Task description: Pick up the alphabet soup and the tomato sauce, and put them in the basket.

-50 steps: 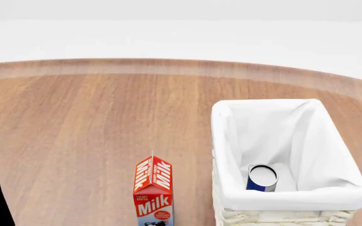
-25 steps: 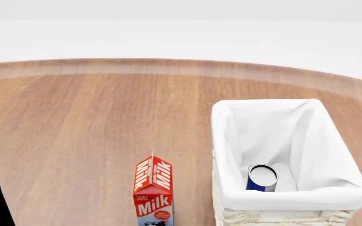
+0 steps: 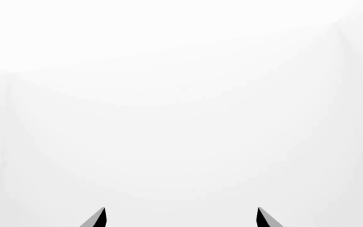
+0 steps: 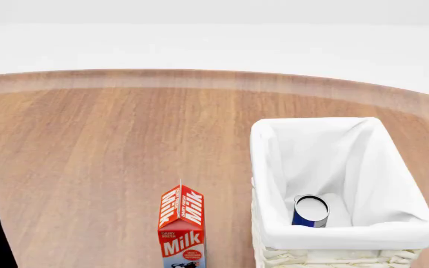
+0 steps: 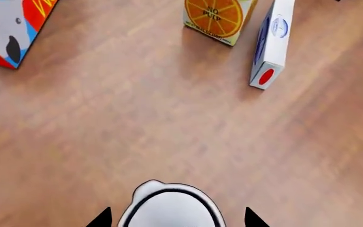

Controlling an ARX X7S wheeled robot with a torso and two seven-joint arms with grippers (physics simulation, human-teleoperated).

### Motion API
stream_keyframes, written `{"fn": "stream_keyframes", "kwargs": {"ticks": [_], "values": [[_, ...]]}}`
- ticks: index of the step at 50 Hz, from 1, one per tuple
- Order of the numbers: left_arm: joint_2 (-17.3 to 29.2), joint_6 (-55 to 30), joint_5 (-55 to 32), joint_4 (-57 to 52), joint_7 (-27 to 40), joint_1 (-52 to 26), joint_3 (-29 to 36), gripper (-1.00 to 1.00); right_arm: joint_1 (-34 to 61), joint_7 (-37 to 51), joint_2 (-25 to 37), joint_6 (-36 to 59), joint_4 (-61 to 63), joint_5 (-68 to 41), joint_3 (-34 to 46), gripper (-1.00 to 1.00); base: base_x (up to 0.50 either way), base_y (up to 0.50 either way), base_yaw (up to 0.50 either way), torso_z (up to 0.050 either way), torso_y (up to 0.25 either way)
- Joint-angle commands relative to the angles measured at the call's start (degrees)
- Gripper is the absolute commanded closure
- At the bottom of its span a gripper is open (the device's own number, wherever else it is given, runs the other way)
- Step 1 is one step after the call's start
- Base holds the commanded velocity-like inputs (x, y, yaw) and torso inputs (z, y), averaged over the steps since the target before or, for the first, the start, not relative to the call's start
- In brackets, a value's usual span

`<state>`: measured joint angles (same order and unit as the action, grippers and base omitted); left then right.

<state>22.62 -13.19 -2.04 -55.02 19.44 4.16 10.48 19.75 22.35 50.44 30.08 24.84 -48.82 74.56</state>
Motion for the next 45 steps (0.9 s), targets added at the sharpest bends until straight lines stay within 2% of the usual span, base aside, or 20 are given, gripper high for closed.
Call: {"fn": "stream_keyframes", "kwargs": {"ticks": [1, 22, 23, 31, 45], "values": [[0.17, 0.43, -0.06, 0.4, 0.3, 0.14, 0.1, -1.0, -1.07, -1.33, -0.84, -1.87, -2.84, 0.46, 0.17, -1.0, 0.0, 0.0, 0.0, 0.0, 0.0], [0.56, -0.03, -0.19, 0.17, 0.66, -0.13, 0.34, -1.0, -2.51, -2.33, -2.05, -4.43, -5.86, 2.48, 0.73, -1.0, 0.0, 0.0, 0.0, 0.0, 0.0], [0.56, -0.03, -0.27, 0.19, 0.68, -0.17, 0.31, -1.0, -2.59, -2.47, -1.67, -4.45, -5.05, 2.51, 0.91, 1.0, 0.0, 0.0, 0.0, 0.0, 0.0], [0.68, 0.1, -0.22, 0.21, 0.86, -0.12, 0.47, -1.0, -2.05, -1.3, -1.14, -3.94, -3.62, 2.65, 0.56, 1.0, 0.0, 0.0, 0.0, 0.0, 0.0], [0.79, 0.27, -0.1, 0.51, 1.11, -0.2, 0.95, -1.0, 4.9, 3.86, 7.8, 1.96, 9.71, -2.06, -3.98, 1.0, 0.0, 0.0, 0.0, 0.0, 0.0]]}}
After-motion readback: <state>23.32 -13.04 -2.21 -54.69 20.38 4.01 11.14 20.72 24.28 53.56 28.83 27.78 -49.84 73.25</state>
